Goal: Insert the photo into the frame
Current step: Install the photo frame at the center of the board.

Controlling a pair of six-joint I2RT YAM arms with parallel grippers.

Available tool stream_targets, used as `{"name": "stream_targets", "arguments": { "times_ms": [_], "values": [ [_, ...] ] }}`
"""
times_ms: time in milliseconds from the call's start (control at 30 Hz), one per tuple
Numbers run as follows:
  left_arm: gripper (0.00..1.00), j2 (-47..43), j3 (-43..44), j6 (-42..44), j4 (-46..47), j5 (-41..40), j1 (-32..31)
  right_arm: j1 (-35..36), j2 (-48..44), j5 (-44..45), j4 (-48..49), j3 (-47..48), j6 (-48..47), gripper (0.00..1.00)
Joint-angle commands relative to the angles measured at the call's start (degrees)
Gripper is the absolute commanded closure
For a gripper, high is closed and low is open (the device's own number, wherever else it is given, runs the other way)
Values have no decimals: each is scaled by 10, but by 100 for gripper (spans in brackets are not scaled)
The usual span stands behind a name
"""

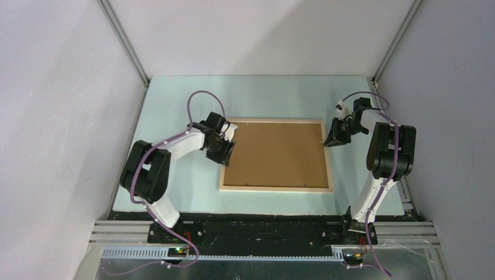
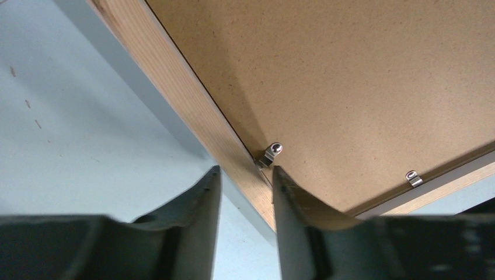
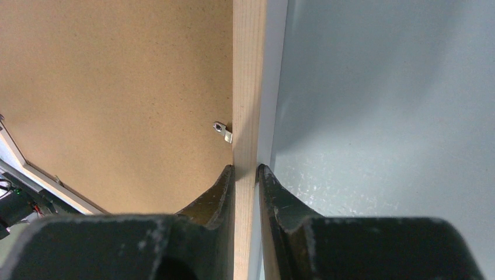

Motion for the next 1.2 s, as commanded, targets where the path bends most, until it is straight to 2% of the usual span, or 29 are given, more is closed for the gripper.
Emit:
{"name": "stream_targets", "arguments": {
  "times_ms": [0,300,633,800,1167],
  "values": [
    [46,-35,4,15,8,1,6,-5,10,22,8,-4,-14,97],
    [25,-58,2,18,8,8,25,-4,5,14,10,-4,-15,88],
    [23,-56,7,35,8,18,26,-2,1,9,8,-4,-16,83],
    [13,-79,3,43,8,-2,25,2,-5,6,8,-4,-20,78],
    [7,-116,-12,79,8,-17,24,16,-23,8,11,-4,-25,66]
  ]
}}
